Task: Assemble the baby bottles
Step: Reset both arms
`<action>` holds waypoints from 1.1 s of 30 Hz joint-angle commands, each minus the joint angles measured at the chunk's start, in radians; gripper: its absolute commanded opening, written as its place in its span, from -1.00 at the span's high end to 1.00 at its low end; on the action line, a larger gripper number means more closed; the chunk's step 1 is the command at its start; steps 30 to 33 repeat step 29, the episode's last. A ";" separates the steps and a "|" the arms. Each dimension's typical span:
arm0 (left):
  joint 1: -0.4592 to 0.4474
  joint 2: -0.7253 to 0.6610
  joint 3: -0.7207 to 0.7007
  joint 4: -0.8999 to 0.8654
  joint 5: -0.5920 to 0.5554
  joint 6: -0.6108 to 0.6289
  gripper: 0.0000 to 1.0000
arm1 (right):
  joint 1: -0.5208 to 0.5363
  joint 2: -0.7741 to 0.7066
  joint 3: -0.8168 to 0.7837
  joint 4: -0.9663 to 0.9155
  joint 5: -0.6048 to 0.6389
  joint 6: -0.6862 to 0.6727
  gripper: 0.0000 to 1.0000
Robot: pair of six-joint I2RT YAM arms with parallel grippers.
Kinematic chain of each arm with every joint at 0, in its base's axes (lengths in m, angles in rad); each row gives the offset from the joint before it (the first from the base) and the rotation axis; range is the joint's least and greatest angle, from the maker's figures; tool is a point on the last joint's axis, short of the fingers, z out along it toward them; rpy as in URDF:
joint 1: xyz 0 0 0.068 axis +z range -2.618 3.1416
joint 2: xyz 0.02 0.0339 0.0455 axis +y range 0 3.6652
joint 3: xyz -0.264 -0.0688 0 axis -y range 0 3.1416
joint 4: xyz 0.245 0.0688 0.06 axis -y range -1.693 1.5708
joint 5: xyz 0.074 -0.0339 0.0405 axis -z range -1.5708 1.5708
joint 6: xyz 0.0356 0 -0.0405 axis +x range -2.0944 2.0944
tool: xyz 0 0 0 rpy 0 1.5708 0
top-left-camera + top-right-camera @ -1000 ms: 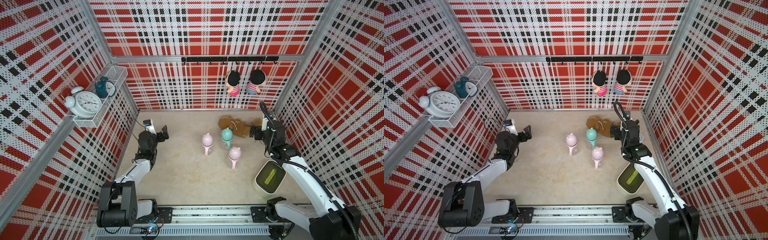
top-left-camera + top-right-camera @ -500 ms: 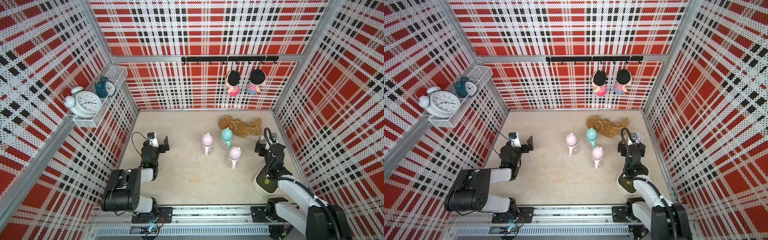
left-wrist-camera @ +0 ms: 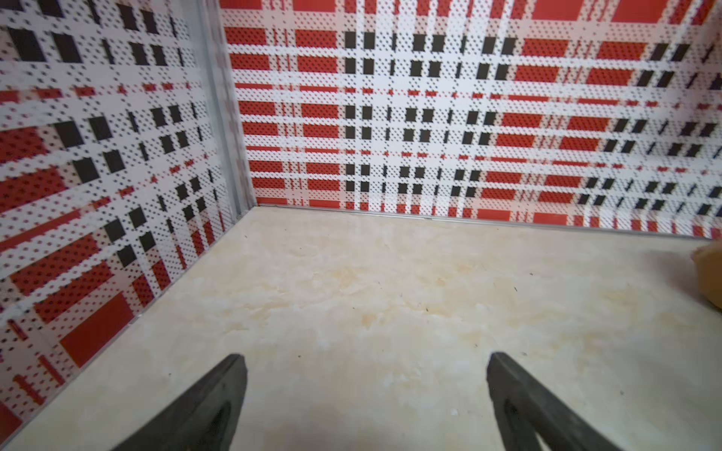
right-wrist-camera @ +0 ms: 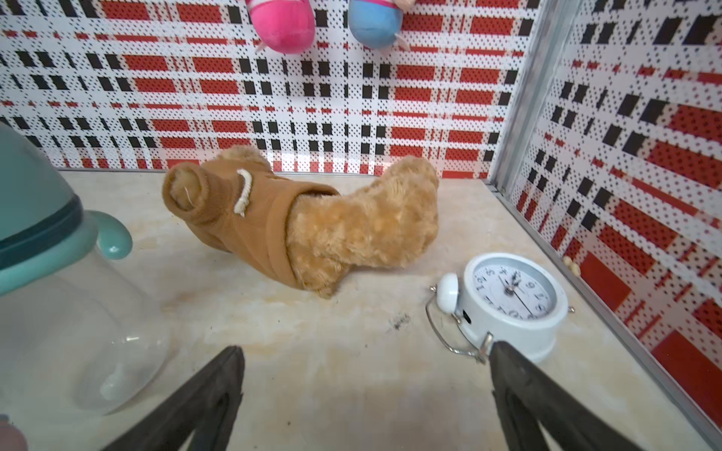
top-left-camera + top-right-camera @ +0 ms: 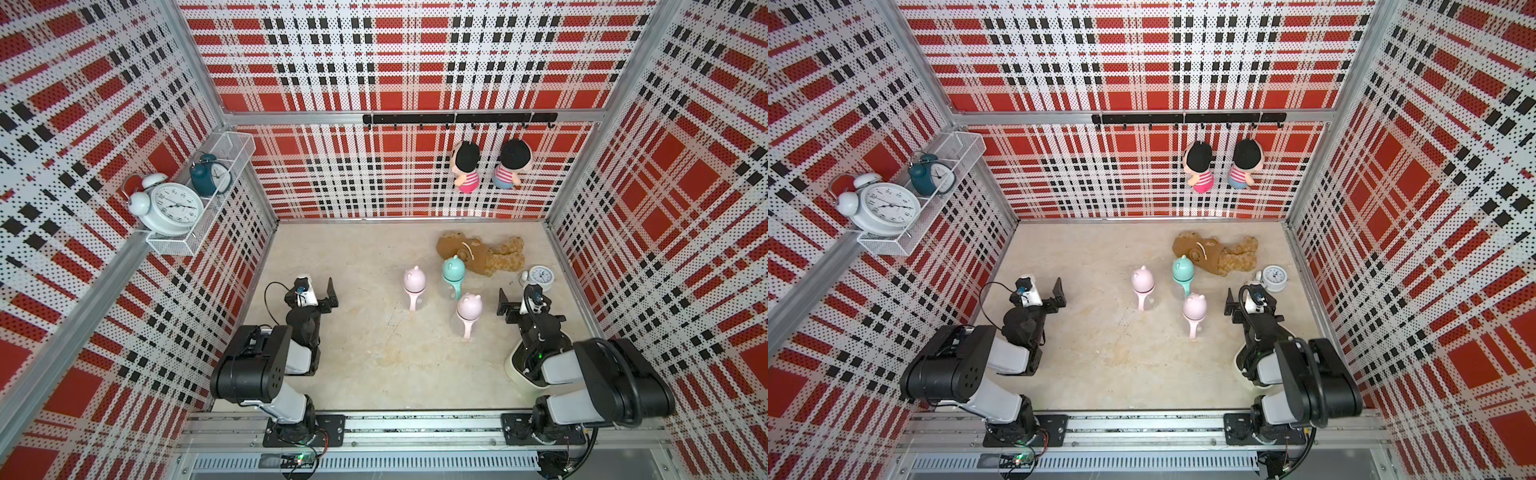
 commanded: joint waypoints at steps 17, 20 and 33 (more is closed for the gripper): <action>-0.032 0.008 0.013 0.042 -0.161 -0.002 -0.96 | -0.070 0.054 0.193 -0.189 -0.080 0.027 -0.99; -0.033 0.007 0.013 0.041 -0.161 -0.002 -0.96 | -0.067 0.055 0.195 -0.192 -0.092 0.020 -0.99; -0.033 0.009 0.013 0.041 -0.161 -0.002 -0.96 | -0.068 0.055 0.195 -0.188 -0.106 0.017 -0.99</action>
